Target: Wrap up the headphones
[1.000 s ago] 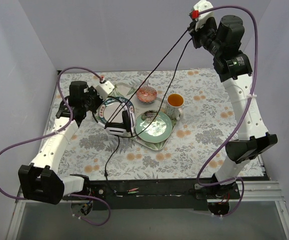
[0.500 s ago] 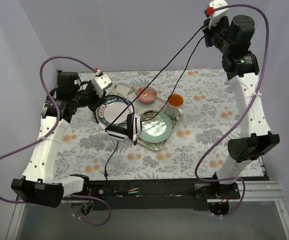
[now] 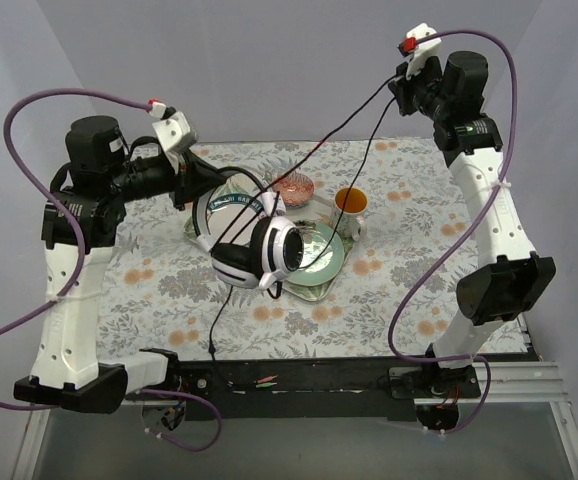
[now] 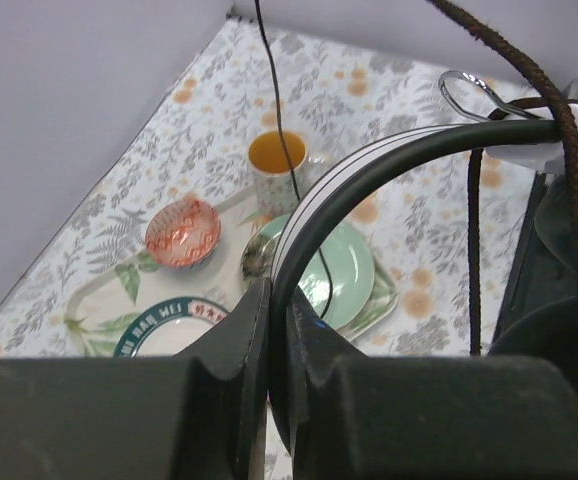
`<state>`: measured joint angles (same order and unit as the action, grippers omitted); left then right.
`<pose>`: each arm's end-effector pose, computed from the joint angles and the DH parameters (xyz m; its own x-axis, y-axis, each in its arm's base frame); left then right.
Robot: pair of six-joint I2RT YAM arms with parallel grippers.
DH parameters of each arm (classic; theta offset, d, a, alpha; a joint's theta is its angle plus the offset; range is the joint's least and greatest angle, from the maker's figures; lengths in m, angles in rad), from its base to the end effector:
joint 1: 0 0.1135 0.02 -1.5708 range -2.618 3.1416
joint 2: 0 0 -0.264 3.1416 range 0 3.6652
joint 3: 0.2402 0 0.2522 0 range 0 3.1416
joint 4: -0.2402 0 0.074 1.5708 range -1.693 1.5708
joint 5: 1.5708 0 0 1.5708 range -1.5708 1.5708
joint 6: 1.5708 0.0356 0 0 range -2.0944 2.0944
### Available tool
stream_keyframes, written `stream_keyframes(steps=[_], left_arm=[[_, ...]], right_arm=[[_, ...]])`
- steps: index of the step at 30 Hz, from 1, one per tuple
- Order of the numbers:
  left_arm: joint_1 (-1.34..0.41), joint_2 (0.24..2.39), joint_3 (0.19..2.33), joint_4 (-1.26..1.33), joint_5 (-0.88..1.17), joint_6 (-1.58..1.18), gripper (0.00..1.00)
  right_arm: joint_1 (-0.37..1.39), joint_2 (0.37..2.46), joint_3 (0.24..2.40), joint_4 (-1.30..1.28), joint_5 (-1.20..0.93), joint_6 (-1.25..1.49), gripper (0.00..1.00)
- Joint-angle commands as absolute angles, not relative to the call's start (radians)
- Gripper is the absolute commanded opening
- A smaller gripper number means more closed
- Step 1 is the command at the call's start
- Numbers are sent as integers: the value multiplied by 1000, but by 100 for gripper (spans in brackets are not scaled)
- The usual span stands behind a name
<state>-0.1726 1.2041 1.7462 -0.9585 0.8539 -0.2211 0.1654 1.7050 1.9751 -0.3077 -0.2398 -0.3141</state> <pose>0.1858 -0.0596 0.4983 -0.5625 -0.0482 -0.8254 0.6854 0.5312 -0.4980 0.3773 0.0715 0.4942 0.0865 -0.2898 -0.9532 -0.3862 0.8722 -0.3002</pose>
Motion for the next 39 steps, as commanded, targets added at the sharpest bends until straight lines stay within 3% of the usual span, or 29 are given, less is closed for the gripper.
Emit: stream_keyframes(steps=[1, 10, 18, 25, 31, 35, 39], left_arm=[[-172, 1244, 1873, -807, 963, -530, 0], [-172, 1365, 2152, -575, 706, -932, 0], [-172, 1427, 2322, -572, 299, -986, 0], [-172, 1430, 2324, -543, 94, -904, 0], [-172, 1424, 2281, -514, 8, -828, 0], [-172, 1398, 2237, -511, -5, -801, 0], [-172, 1374, 2191, -512, -3, -782, 0]], right_arm=[[181, 1683, 1890, -187, -379, -221, 1], [483, 1739, 1702, -17, -451, -147, 6], [672, 1828, 1574, 334, -482, 73, 10], [765, 1927, 1528, 382, -431, 129, 21], [825, 1873, 1418, 411, -249, 63, 46], [834, 1809, 1384, 359, 94, 46, 54], [838, 1738, 1367, 341, 251, -20, 59]])
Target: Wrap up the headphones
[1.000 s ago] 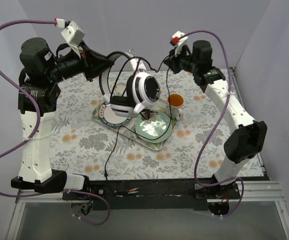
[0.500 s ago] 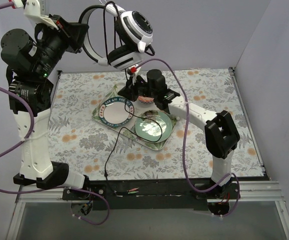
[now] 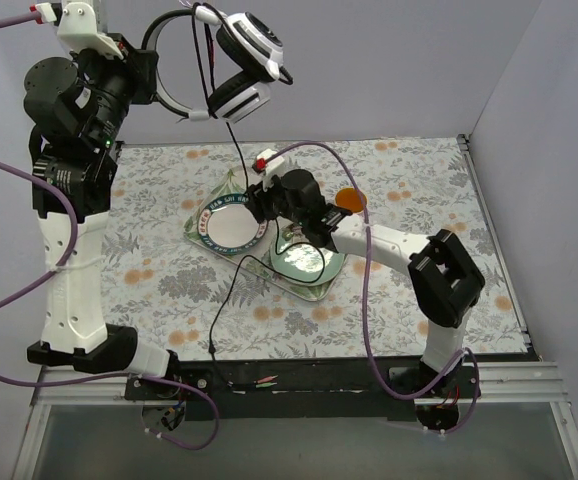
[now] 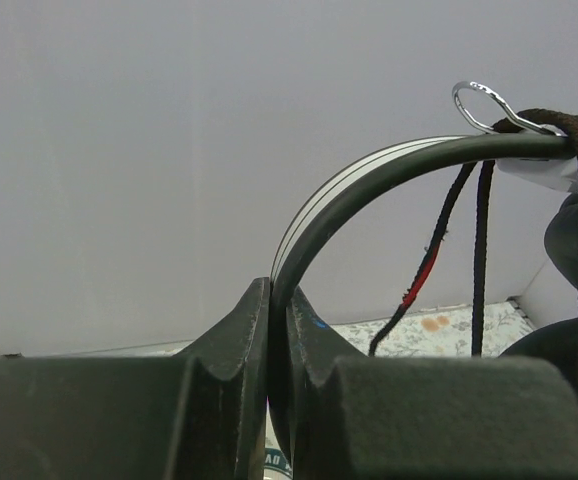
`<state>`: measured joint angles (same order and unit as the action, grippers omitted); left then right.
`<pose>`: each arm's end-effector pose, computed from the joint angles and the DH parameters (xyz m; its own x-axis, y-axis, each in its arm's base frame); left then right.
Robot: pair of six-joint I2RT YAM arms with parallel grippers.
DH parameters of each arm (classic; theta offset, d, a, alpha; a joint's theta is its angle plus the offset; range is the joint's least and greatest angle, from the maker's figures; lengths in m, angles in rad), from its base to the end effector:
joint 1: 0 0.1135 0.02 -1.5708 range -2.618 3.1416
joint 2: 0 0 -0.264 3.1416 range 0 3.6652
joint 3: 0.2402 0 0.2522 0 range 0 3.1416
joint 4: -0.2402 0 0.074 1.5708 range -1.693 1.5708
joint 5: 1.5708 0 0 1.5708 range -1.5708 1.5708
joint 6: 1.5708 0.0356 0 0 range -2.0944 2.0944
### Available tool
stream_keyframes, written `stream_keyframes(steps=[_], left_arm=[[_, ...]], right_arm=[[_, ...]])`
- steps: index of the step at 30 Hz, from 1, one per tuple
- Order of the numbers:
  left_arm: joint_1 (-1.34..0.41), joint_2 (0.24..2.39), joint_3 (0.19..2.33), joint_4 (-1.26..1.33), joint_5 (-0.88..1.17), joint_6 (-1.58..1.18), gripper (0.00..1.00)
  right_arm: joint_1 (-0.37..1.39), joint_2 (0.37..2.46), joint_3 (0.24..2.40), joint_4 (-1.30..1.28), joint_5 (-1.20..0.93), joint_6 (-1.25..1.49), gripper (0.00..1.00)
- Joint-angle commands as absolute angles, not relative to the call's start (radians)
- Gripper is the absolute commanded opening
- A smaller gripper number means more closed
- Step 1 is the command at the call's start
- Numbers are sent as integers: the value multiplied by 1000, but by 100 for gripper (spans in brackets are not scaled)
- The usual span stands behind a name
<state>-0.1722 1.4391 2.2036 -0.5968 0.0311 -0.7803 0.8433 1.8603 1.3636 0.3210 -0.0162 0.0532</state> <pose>0.2251 -0.0403 0.6064 -0.0249 -0.7094 -0.7044 0.2589 0.6760 -0.6899 0.2970 0.3344 0.2834 -0.1563 -0.0956 -0.9831 -0.7501 0.6590 0.0552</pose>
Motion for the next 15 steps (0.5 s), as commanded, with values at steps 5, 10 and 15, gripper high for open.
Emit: stream_keyframes(steps=[5, 10, 15], left_arm=[[-173, 1370, 2184, -505, 21, -778, 0], [-172, 1379, 2224, -505, 14, -795, 0], [-172, 1382, 2244, -508, 12, -804, 0]], right_arm=[[838, 1717, 1301, 379, 70, -103, 62], [838, 1743, 1243, 451, 14, -101, 63], [838, 1798, 1276, 416, 43, -72, 64]])
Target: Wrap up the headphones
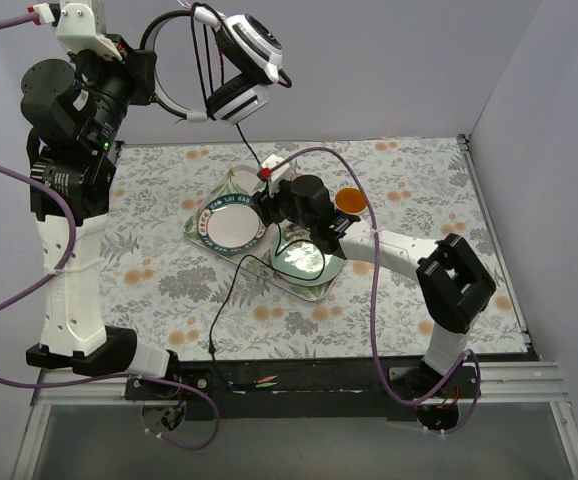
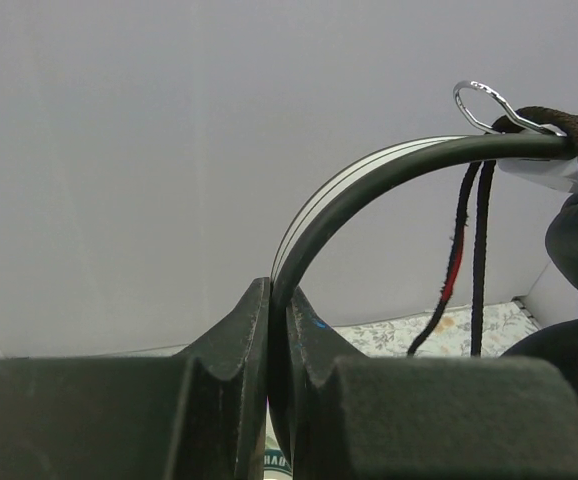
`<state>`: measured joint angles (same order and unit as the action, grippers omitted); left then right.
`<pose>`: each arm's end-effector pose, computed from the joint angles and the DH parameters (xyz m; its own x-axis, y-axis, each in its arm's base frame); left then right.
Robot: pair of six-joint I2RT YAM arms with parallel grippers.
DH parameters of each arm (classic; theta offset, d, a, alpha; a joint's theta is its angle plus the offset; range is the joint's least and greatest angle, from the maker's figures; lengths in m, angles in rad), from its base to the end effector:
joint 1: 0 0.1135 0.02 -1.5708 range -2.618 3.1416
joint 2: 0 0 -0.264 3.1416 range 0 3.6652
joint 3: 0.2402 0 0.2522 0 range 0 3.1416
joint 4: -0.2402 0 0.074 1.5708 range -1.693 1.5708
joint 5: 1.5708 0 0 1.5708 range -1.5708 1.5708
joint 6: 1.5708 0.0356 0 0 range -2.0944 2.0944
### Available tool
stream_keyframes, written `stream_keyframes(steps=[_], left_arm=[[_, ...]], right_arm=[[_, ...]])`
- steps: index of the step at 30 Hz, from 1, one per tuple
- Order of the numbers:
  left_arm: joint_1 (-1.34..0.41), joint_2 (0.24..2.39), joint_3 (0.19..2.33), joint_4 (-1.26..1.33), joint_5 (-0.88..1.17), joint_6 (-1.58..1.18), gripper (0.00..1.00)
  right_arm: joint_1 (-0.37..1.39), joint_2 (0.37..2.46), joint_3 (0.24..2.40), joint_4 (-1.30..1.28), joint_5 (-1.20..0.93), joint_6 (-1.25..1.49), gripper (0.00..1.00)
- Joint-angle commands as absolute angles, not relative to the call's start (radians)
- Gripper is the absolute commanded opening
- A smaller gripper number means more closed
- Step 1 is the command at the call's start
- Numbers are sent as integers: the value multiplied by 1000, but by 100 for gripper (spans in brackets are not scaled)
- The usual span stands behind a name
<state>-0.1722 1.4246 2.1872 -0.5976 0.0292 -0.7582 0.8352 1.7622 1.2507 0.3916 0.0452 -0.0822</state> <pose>0.2218 -0.0396 0.6053 -0.0198 -0.6942 -0.7195 0.2562 0.6921 -0.6748 0.2844 0.3118 0.2920 -0.0216 -0.1462 -0.9890 -0.7148 0.6940 -0.0869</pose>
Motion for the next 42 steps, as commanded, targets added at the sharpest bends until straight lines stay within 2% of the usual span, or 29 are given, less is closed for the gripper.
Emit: stream_keyframes(steps=[1, 3, 6, 7, 16, 24, 29, 33, 37, 42], left_arm=[[-172, 1382, 2244, -508, 12, -804, 0], [-172, 1381, 2243, -506, -20, -802, 0], [-172, 1382, 2220, -492, -66, -795, 0], [-173, 1384, 2209, -482, -84, -779, 0], [-160, 1446, 2046, -292, -245, -683, 0], [-71, 1525, 1984, -227, -251, -692, 0], [-63, 1520, 1772, 44, -377, -508, 0], [-64, 1516, 1516, 291, -468, -293, 0], [-64, 1488, 1358, 431, -439, -152, 0], [-81, 1399, 1278, 283, -275, -167, 0]], right_arm=[[838, 1805, 1285, 407, 44, -63, 63], [838, 1828, 1287, 379, 52, -42, 59], [838, 1842, 1261, 365, 26, -37, 18], [841, 1844, 1255, 362, 8, -35, 2], [959, 1832, 1230, 189, -67, -162, 1], [1101, 1825, 1344, -47, -51, -261, 1], [1163, 1754, 1436, -217, -20, -319, 1], [1181, 1672, 1508, -329, -9, -344, 1], [1178, 1580, 1558, -380, 92, -377, 1], [1103, 1551, 1673, -431, 185, -408, 1]])
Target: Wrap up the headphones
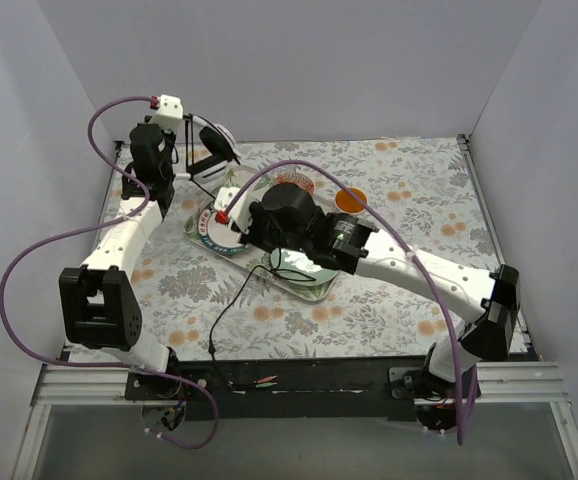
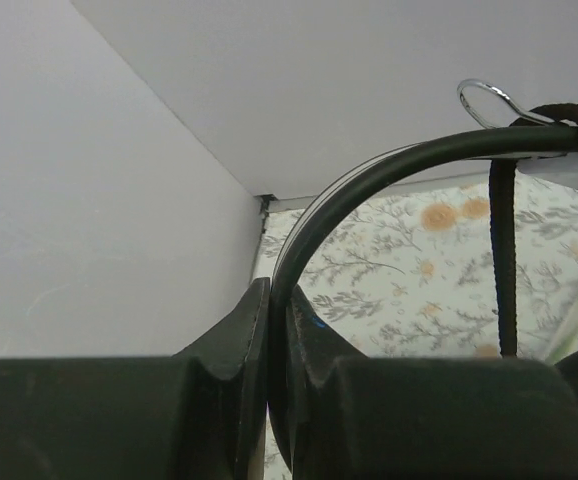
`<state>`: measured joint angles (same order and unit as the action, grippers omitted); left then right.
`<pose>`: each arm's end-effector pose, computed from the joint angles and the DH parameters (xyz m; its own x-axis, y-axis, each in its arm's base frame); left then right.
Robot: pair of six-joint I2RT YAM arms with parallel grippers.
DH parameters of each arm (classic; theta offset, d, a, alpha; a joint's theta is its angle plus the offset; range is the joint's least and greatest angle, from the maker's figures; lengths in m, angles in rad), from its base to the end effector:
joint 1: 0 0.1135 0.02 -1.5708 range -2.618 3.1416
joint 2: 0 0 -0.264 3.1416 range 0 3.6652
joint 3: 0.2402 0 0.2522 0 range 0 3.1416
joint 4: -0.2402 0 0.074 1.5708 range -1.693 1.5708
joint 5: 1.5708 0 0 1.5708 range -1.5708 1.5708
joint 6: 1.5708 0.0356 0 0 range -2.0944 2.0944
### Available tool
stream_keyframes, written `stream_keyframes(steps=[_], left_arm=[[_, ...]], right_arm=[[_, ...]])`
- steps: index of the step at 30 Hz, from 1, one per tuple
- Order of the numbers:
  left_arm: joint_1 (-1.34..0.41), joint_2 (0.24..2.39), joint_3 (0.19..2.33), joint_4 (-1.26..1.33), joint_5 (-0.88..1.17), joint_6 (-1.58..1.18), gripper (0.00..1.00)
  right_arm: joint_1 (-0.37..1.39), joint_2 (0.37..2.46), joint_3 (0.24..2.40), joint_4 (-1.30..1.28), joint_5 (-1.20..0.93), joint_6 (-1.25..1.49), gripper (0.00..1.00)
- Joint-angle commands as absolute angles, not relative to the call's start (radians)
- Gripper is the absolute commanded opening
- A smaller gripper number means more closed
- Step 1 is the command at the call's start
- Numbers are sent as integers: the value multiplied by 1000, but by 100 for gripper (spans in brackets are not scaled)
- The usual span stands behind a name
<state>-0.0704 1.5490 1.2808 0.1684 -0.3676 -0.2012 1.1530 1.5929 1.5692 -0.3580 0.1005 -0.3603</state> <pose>0.3730 -0.0135 0.3597 -0.0392 -0.1842 -0.9821 -0.3050 0.9382 -0.1638 0.1549 0.3401 0.3909 0.1658 -0.4909 -0.8553 -0.8689 0.3374 -0.3622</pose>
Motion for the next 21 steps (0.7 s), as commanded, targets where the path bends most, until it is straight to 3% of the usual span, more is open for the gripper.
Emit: stream_keyframes(steps=[1, 9, 21], left_arm=[[-90, 1370, 1247, 238, -258, -161, 0], [-213, 1256, 1117, 51, -170, -37, 0], [-314, 1209, 1250, -472, 124, -184, 0]], right_arm=[[1086, 1552, 1692, -446, 202, -413, 1], [862, 1569, 1864, -425, 183, -443, 1], [724, 1661, 1977, -296, 146, -497, 1]])
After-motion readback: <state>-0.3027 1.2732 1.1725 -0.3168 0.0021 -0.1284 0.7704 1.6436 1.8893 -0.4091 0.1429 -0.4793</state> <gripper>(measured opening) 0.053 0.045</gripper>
